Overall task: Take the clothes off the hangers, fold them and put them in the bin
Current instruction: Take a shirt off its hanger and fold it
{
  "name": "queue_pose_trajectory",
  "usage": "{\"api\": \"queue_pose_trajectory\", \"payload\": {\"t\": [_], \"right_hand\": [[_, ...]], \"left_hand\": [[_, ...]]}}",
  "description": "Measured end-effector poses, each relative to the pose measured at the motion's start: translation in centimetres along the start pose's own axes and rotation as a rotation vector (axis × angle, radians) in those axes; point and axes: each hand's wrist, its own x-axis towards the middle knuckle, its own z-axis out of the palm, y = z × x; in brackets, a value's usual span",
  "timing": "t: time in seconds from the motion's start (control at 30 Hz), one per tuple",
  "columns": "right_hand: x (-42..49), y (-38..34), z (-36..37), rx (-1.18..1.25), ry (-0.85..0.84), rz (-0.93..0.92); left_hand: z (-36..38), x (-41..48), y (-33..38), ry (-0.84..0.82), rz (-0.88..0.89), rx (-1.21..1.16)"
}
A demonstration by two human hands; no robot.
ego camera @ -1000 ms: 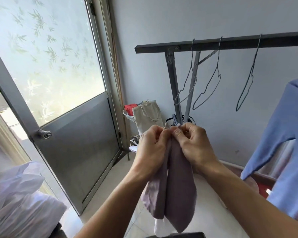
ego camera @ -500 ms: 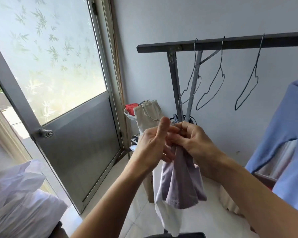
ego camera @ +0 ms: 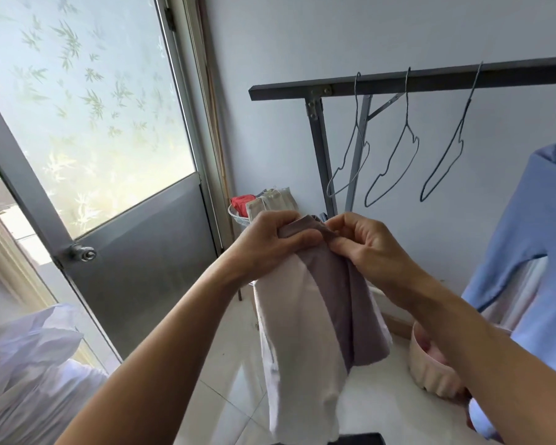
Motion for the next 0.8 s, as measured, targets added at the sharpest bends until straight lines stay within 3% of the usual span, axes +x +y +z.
{"api": "queue_pose_trajectory", "payload": {"t": [0.23, 0.4, 0.57, 0.8], "right_hand": [[-0.9, 3.0, -1.4, -0.327, -0.054, 0.059], [-1.1, 4.4, -3.0, -0.166, -0.104, 0.105], [-0.6, 4.2, -5.2, 0.140, -0.023, 0.128], [1.0, 4.4, -5.2, 0.154, 0.150, 0.106]], "left_hand": [[-1.1, 0.5, 1.0, -0.011, 0.051, -0.009], [-3.2, 0.0, 1.3, -0.031, 0.003, -0.022], [-5.1, -0.3, 0.4, -0.003, -0.029, 0.034], [-5.0, 0.0, 1.7, -0.006, 0.042, -0.026]]}}
